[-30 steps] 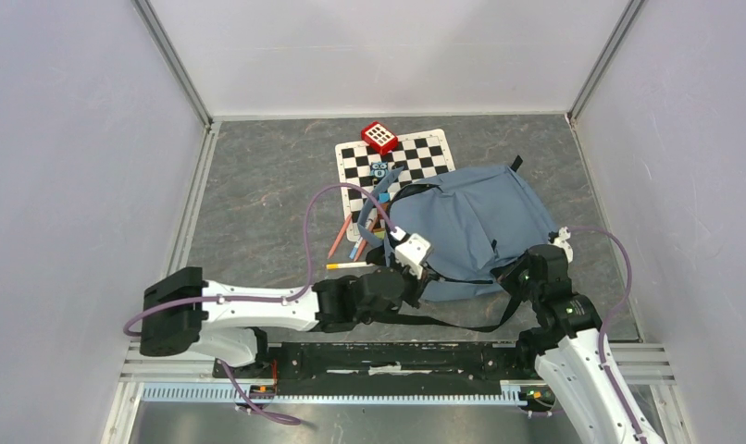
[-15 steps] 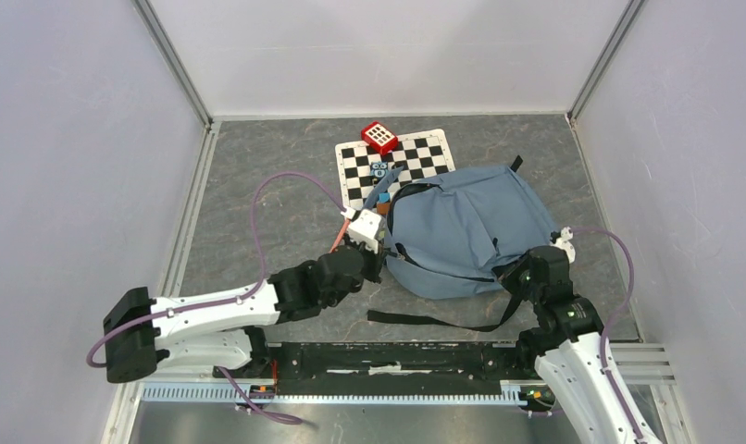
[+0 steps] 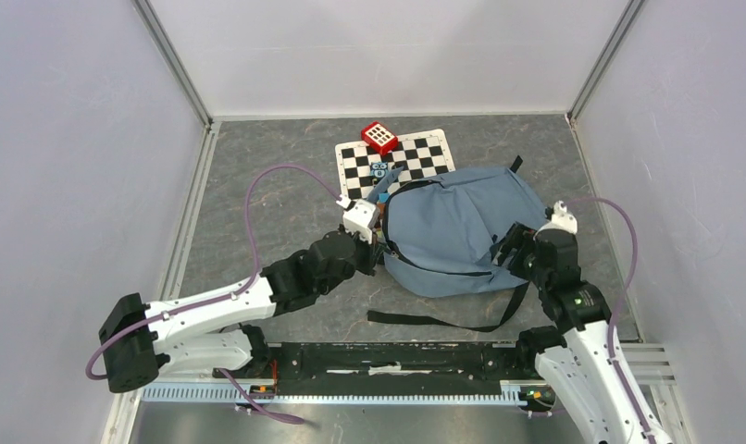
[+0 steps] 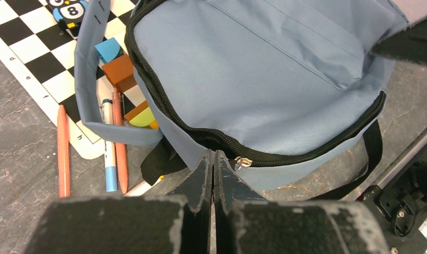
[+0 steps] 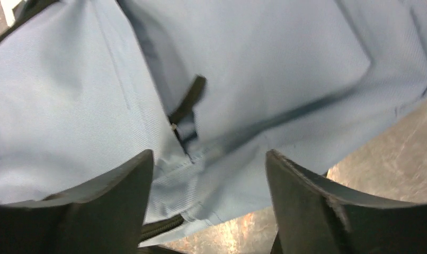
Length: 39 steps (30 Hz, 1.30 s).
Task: Pack the student bag
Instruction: Zip the student bag at the center of the board.
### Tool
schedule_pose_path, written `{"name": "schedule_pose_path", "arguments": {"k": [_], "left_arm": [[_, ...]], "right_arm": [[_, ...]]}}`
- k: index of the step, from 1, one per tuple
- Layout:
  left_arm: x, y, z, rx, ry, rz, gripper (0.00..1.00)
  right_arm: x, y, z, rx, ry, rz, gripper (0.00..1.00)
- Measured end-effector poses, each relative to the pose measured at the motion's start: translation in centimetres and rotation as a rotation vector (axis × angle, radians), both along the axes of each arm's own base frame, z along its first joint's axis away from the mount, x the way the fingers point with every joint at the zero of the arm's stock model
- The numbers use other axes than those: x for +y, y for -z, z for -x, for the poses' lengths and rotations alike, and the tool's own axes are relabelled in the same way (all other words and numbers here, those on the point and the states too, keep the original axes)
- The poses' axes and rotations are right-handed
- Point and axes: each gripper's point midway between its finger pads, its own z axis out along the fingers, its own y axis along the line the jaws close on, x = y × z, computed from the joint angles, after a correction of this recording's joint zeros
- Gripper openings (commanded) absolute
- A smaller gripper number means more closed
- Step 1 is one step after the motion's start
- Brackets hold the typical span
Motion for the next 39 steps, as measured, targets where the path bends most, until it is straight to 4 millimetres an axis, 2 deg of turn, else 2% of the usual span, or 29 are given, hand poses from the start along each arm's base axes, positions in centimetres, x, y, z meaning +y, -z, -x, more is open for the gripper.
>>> {"name": "schedule_pose_path", "arguments": {"k": [3,6,10,14,18,20,24,26,29,34,36,39], "left_arm": [[-0.4,-0.3,0.1,0.011,0.020,0.000,0.02],[-0.9,-0.5,0.3,0.024,0.039,0.004,0.02],[-1.2,-0.6,0.0,0.068,0.024,0.011,0.02],[-0.5,-0.1,-0.8,0.133,-0.026,0.017,0.02],[-0.2,0.0,-1.0,0.164,-0.033,0.038,0.02],[-0.2,-0.1,-0.9,0.168,-0.024,0.047,0.02],[-0.3,-0.3,-0.7,0.173,-0.014,0.059,0.02],[-0.3,-0.3,-0.5,0.177,-0.011,0.061,0.02],[-0.3,-0.4,-0.5,0.182,-0.014,0.072,0.02],[-0.3,-0.6,-0.4,0.193,-0.021,0.086,0.02],[-0.3,-0.5,-0.3,0.196,-0.022,0.087,0.02],[-0.2,-0.5,-0.3,0.198,-0.023,0.084,0.02]], "right_arm": [[-0.1,-2.4,-1.3,-0.044,-0.080,0.094,0.94],[0.7,-5.4,-3.1,-0.112,-0.201,0.169,0.94],[3.8,-7.8,-4.6,-0.209,-0.417,0.176,0.94],[7.5,-8.1,-4.0,-0.278,-0.636,0.146,0.95],[12.7,-7.7,-1.4,-0.334,-0.871,0.136,0.94],[15.3,-7.3,0.4,-0.343,-0.986,0.141,0.88],[18.4,-6.6,2.2,-0.356,-1.104,0.170,0.75],[19.4,-5.9,2.5,-0.352,-1.130,0.209,0.70],[20.5,-4.2,2.9,-0.324,-1.159,0.296,0.70],[21.2,-2.6,3.0,-0.310,-1.165,0.433,0.68],[21.4,-2.4,2.8,-0.321,-1.148,0.479,0.58],[21.4,-2.2,2.2,-0.331,-1.114,0.549,0.37]]}}
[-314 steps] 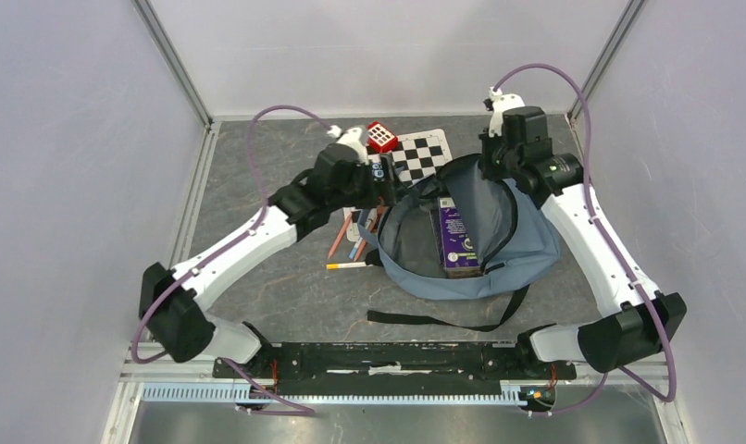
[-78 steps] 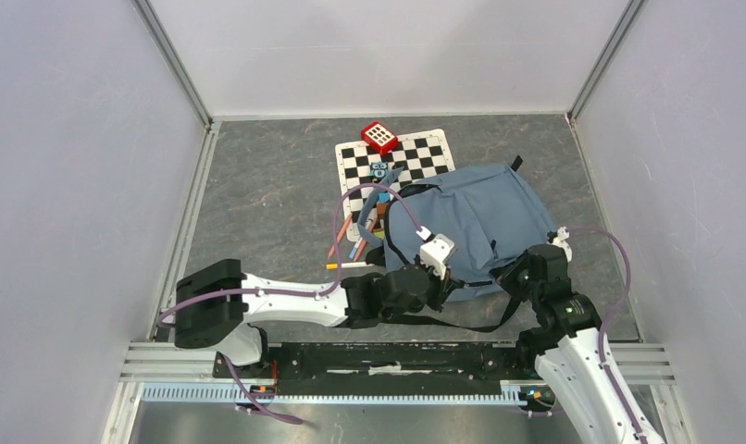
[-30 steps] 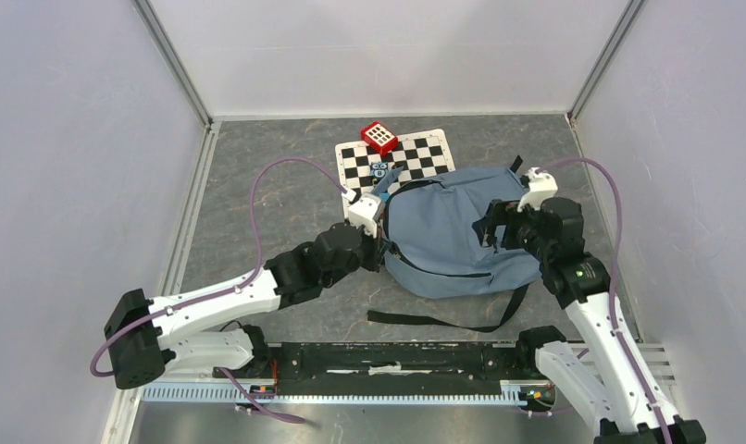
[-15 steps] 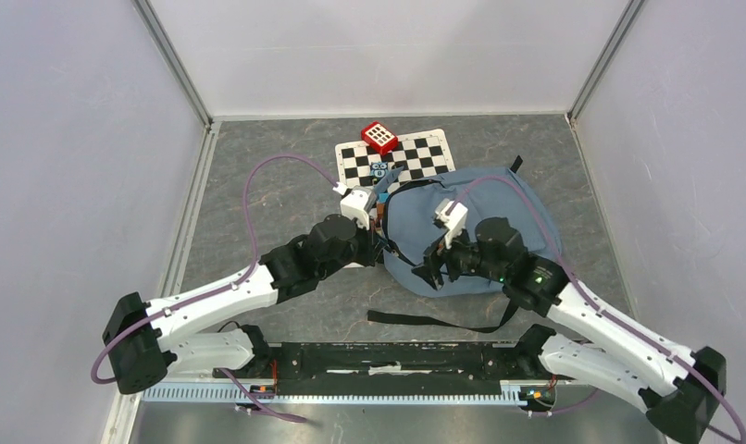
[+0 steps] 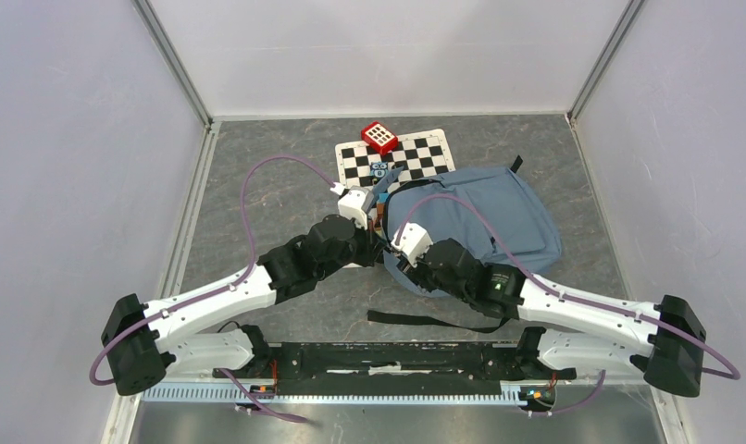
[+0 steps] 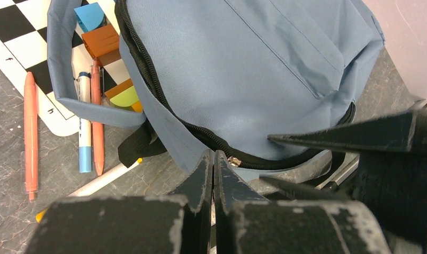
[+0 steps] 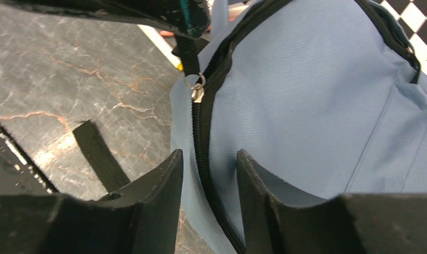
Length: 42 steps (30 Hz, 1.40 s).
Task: Pack the student bag
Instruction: Zip the student bag at the center of the board.
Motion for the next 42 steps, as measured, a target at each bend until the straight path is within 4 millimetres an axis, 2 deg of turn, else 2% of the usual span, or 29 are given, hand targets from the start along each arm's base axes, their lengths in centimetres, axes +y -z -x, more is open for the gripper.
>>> {"name": "schedule_pose_path", "arguments": {"k": [4,11,16,27,36,42], "left_arm": [[0.0,0.0,0.0,0.001,-0.001,-0.002,0.02],[0.9,0.5,-0.4,0.041,-0.038,-0.019,0.02],[1.2,-0.3,-1.5,0.057,-0.064,-0.011,0.02],[1.5,-0.4,-5.8,0.066,-0.059,-0.053,0.02],[1.5,-0.4,-8.2,0.053,-0.010,-0.090,0.02],[1.8,-0.3,-10.3,0.007,0.000,-0.133,0.02]], "right_arm": [[-0.4,0.3,-0.8,-0.052,0.044,0.053,0.00],[-0.5,-0.1,-1.0,-0.086,0.052,0.062,0.00],[-0.7,-1.2,-0.9,-0.103,0.057,0.031,0.00],[-1.4,-1.3,-0.2,-0.085,0.039,0.038,0.00],[-1.7,-1.5,0.2,-0.068,0.043,0.021,0.00],[-1.7,-0.8,1.0,-0.027,0.016,0.029,0.00]]}}
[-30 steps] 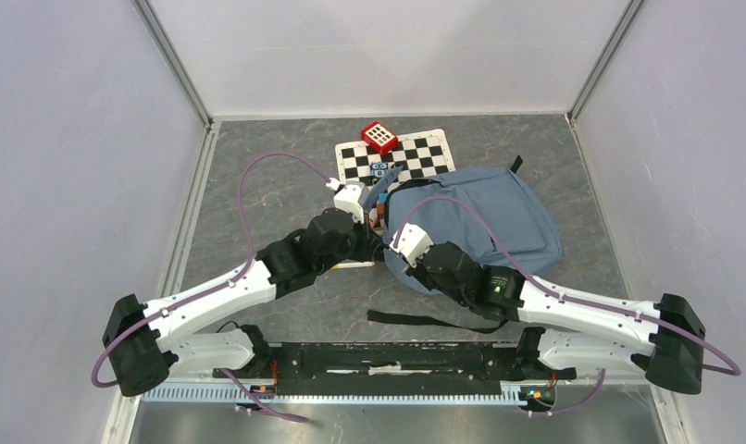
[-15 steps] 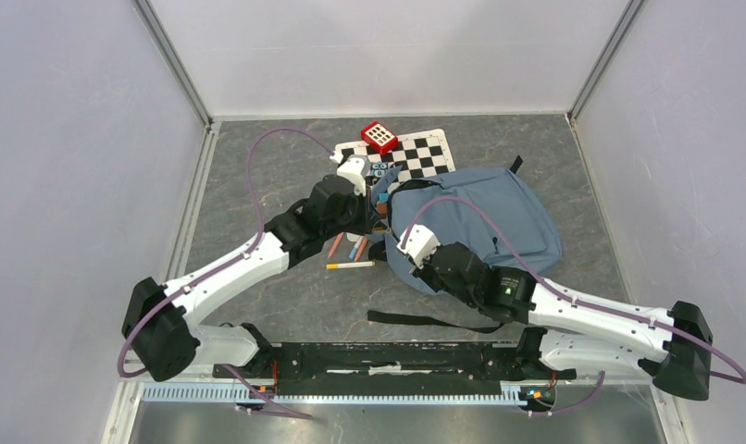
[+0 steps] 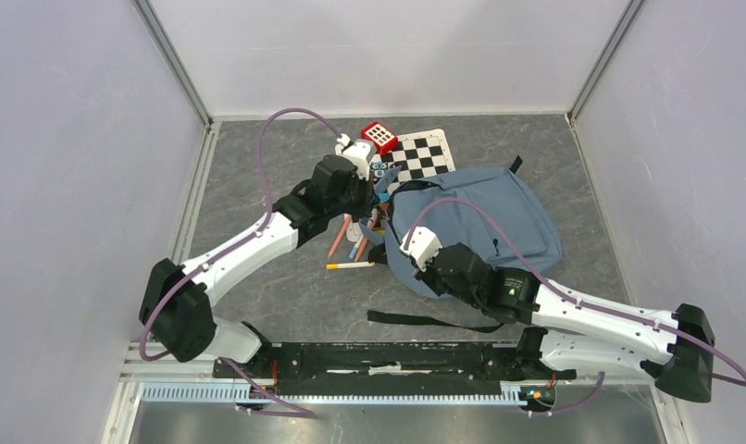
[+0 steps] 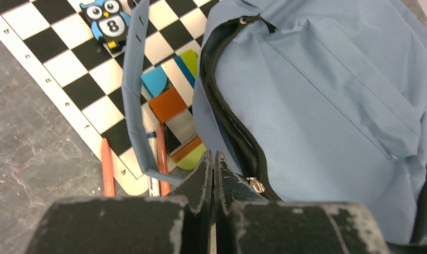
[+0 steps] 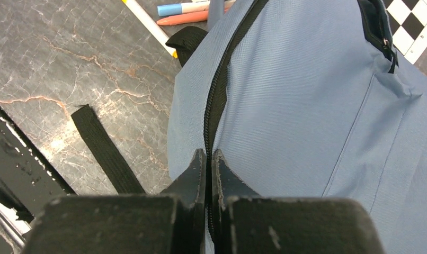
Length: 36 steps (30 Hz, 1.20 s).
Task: Pack the student bag
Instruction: Zip the student bag at the center of the board.
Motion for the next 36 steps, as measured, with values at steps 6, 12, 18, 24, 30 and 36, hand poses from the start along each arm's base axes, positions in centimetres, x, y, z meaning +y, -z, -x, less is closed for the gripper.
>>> {"name": "schedule_pose_path", "arguments": {"k": [6,12,18,24,30,36], "left_arm": [[-0.2,0.6,-2.3,-0.018,0.011,-0.044,0.02],[-0.8,1.2,-5.2,-0.024,0.022,-0.062,0.02],[-2.0,1.3,-7.1,-0.036,0.049,-0.055,0.02],[-2.9,1.4,-7.4,-0.037,0.090,-0.024,0.02],[-2.4,0.8,-6.4,-0.084,0.135,0.048,0.02],[-2.2,0.0,-5.2,-0.107,0.168,0.083,0.02]], "right_arm": [[-0.2,0.1,0.8,0.030,-0.023,-0.003,0.00],[-0.7,0.3,1.7,0.069,-0.038,-0.002,0.00],[-1.1,0.4,2.2,0.091,-0.040,-0.007,0.00],[-1.4,-0.1,2.2,0.098,-0.018,-0.007,0.22],[-1.4,-3.2,0.9,0.073,0.103,-0.061,0.79],[0.7,-6.0,-2.0,0.003,0.178,-0.127,0.87]]}}
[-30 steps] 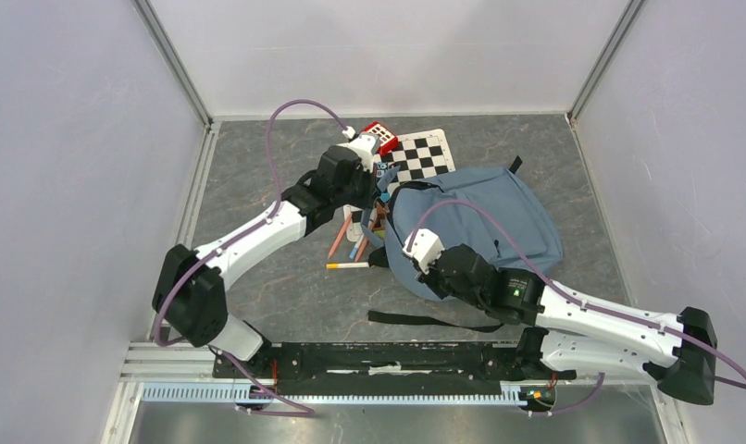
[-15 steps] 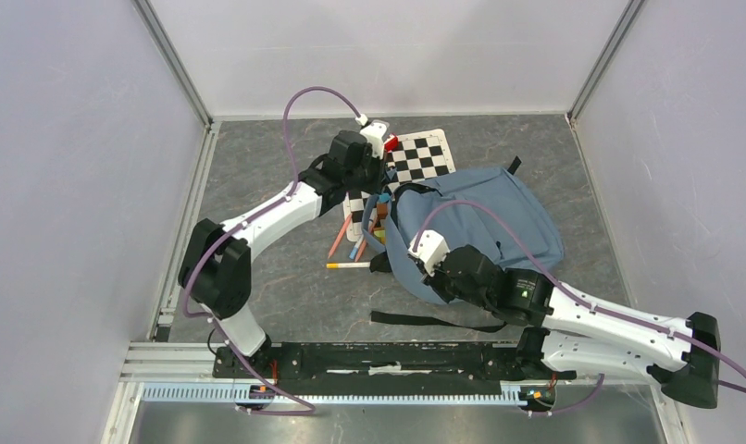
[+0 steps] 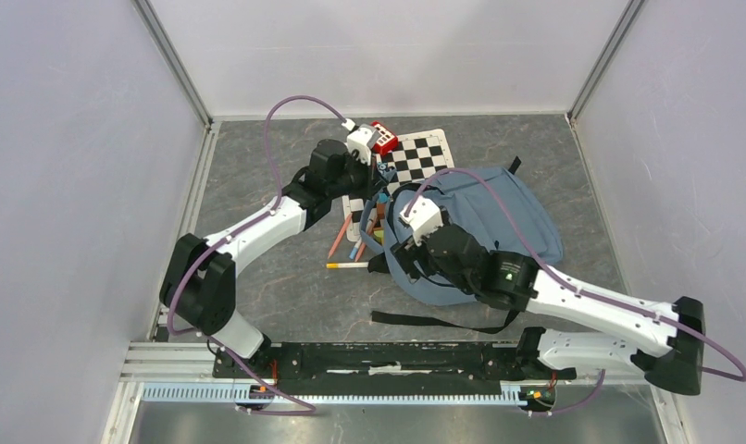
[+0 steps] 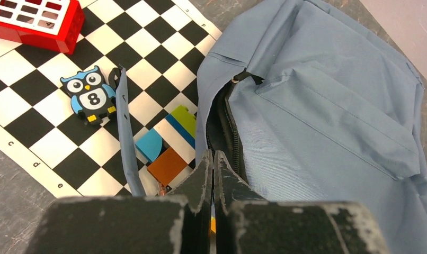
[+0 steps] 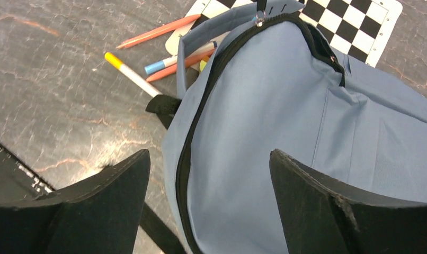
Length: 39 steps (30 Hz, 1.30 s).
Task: Pack the student bag
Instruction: Zip the student bag at the center of the board.
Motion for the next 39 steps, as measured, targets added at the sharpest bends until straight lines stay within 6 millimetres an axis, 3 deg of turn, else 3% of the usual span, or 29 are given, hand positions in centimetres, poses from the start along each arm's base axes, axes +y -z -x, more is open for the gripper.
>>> {"name": "schedule_pose_path", "arguments": {"k": [3,8,12,19,23,25,32,39], "left_arm": [[-0.1,0.0,0.2,0.001,0.008,0.010,0.02],[-0.1,0.3,0.3,0.017,0.001,0.023,0.02],[-0.1,0.2,0.5,0.022,-0.006,0.040,0.02],[0.0,0.1,0.8,0.030,-0.009,0.050,0.02],[0.0,0.2,0.9,0.036,-0.012,0.056,0.02],[-0.1,0.1,0.8,0.035,-0.014,0.060,0.02],[-0.4,0.3,0.4,0.044,-0.015,0.061,0.02],[-1.7,0.1,-0.6,0.088,-0.001,0.073,0.02]], "right_arm": [[1.0,0.8,-1.3,-0.007,0.024,0.010,0.86],[2.6,2.1,-3.3,-0.026,0.047,0.004,0.76],[3.3,3.7,-4.6,-0.037,0.059,0.008,0.62],[4.0,6.5,-6.3,-0.029,0.068,0.053,0.47],[4.6,7.2,-6.5,-0.024,0.052,0.055,0.13],[4.9,7.4,-6.5,-0.019,0.041,0.051,0.00],[5.5,7.5,-5.4,0.014,-0.047,0.048,0.00],[3.9,4.6,-3.5,0.038,-0.097,0.012,0.00]]}}
